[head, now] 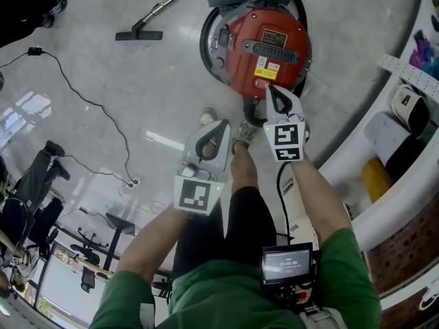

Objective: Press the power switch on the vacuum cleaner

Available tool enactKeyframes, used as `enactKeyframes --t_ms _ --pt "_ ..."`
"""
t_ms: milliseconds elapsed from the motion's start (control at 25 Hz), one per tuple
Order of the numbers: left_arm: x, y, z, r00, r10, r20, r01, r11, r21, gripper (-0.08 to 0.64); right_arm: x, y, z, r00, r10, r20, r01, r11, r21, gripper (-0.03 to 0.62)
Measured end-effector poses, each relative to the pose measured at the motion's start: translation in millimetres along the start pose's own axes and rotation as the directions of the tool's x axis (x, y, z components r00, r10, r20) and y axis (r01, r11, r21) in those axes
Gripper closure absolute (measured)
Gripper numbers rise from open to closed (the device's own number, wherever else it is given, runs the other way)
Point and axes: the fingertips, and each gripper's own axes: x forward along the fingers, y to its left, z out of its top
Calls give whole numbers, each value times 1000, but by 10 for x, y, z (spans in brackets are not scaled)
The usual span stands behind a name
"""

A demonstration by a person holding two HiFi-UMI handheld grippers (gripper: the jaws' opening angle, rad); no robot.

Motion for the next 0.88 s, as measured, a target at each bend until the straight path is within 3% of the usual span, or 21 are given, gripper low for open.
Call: enactKeyframes --t_ms 280,880 --pt "25 -4 -15 1000 -4 -1 4 1000 -3 554 55 -31 -110 999 3 -36 -2 1000 15 589" --pt "37 38 -32 1000 4 5 -4 1000 -3 554 63 -28 -108 1000 -3 -20 3 1000 -3 589"
